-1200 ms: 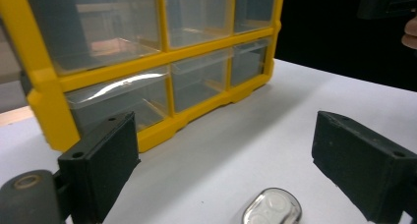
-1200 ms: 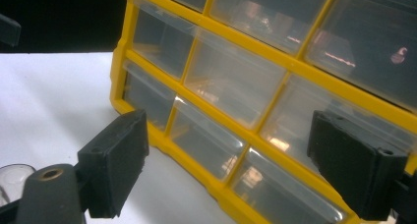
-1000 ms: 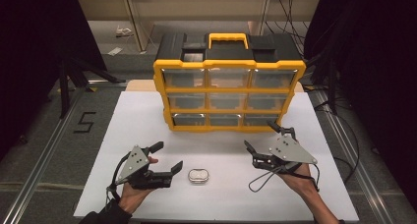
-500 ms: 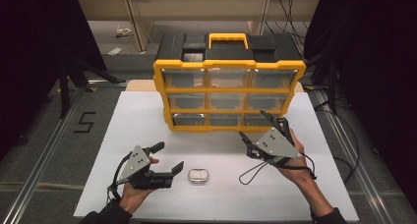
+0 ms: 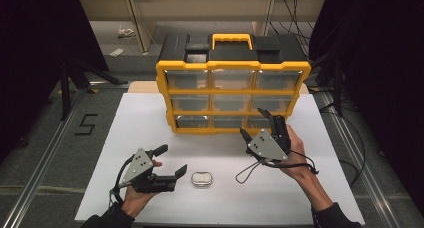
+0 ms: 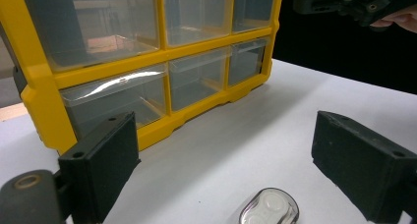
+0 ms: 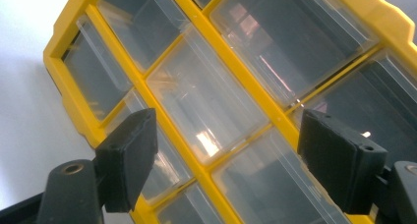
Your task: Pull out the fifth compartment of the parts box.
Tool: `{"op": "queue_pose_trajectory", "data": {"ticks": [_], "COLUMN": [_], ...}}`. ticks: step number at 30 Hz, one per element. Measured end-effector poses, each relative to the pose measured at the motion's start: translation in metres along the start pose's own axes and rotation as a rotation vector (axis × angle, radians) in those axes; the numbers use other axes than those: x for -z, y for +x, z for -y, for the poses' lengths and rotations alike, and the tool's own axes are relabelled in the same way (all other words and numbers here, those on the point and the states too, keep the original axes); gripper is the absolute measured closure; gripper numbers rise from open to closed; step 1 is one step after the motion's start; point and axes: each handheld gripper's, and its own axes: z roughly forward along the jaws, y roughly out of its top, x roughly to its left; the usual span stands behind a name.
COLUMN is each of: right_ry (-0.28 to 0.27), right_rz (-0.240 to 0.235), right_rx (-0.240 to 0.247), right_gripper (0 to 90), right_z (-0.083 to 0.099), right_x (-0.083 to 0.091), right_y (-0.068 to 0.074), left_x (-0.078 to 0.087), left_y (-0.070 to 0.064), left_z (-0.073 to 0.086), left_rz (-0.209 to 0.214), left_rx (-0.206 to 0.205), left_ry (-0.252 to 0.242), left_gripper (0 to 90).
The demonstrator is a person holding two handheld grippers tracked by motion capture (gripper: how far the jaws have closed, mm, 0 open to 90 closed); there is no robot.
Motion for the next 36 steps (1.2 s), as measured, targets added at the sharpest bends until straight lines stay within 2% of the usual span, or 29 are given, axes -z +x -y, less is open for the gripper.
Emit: {"op": "queue_pose_trajectory", "data": {"ticks": [7, 8, 13, 18, 26, 29, 30, 36], "right_ry": [0.002, 0.003, 0.009, 0.021, 0.025, 0.024, 0.025, 0.03], "right_rz": [0.007, 0.016, 0.014, 0.038, 0.055, 0.059, 0.066, 0.08], "right_rx": [0.038, 0.067, 0.096, 0.134, 0.18, 0.182, 0.204, 0.245], "right_gripper": [24.6, 24.8, 24.9, 25.4, 26.4, 26.8, 27.6, 30.7], "right_z": [-0.004, -0.005, -0.007, -0.01, -0.013, -0.014, -0.016, -0.017], "right_x": [-0.007, -0.009, -0.015, -0.024, -0.035, -0.038, -0.042, -0.05], "right_y": [-0.001, -0.002, -0.001, -0.001, 0.001, 0.002, 0.003, 0.004], "left_x": [0.0, 0.001, 0.0, 0.0, 0.001, 0.001, 0.001, 0.001], "left_y": [0.0, 0.0, 0.0, 0.0, 0.0, 0.0, 0.0, 0.0], "left_z": [0.0, 0.0, 0.001, 0.0, 0.0, 0.0, 0.0, 0.0], "left_rz": [0.0, -0.001, -0.001, -0.001, 0.001, 0.001, 0.0, 0.002], "left_rx": [0.005, 0.006, 0.003, 0.005, 0.007, 0.006, 0.006, 0.007], "left_ry": [-0.002, -0.001, 0.001, -0.002, -0.007, -0.008, -0.005, -0.009], "left_gripper": [10.3, 10.3, 10.3, 10.3, 10.3, 10.3, 10.3, 10.4]}}
